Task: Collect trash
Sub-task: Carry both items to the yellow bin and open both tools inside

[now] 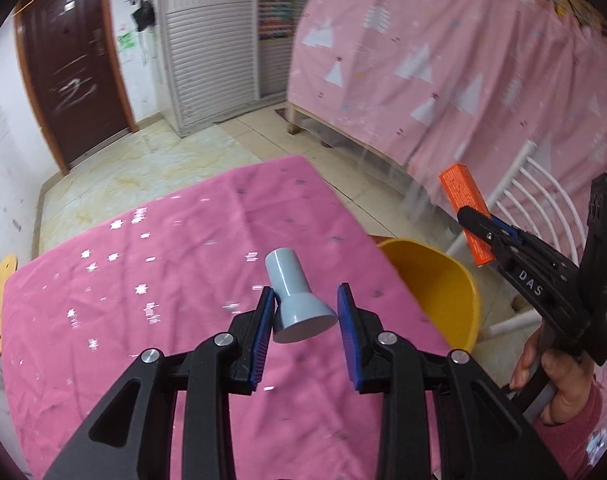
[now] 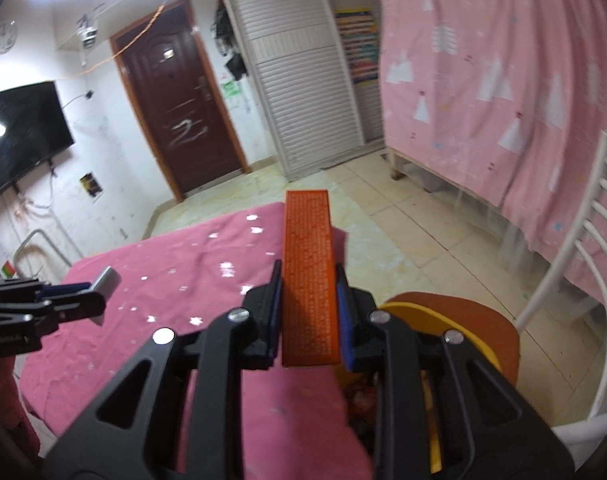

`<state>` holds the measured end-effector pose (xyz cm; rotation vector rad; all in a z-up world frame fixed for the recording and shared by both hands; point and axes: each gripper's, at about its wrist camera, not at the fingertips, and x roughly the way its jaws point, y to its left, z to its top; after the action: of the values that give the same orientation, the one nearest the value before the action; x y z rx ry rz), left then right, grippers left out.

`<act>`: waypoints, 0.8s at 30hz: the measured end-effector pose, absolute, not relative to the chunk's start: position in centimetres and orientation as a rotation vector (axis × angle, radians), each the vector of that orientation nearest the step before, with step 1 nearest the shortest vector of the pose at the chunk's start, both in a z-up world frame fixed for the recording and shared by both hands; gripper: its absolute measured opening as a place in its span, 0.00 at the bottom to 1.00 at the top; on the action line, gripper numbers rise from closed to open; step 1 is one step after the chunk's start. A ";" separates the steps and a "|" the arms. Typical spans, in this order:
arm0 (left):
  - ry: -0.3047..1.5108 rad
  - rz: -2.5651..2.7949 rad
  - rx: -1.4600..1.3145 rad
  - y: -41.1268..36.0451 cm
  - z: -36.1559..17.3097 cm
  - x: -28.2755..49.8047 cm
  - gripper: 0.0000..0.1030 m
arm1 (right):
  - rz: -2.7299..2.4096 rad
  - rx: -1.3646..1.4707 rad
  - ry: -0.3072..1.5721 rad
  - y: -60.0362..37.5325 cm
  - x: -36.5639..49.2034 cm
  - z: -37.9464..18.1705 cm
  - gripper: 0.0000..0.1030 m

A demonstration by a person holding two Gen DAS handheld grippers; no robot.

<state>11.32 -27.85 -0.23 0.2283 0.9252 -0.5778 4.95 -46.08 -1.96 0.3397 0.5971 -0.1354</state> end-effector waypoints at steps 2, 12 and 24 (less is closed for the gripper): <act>0.932 -0.609 0.247 -29.7 -0.6 10.7 0.23 | -0.153 0.357 0.598 -47.2 4.4 -2.5 0.22; 0.991 -0.788 0.246 -37.1 -2.7 10.2 0.23 | -0.207 0.413 0.674 -50.7 3.3 -6.7 0.22; 0.992 -0.847 0.246 -41.3 -3.6 9.7 0.23 | -0.237 0.475 0.723 -52.8 4.1 -9.8 0.32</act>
<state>9.72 -41.30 -3.62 0.2464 0.9922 -0.8475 4.09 -52.80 -9.81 0.4755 0.7230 -0.2368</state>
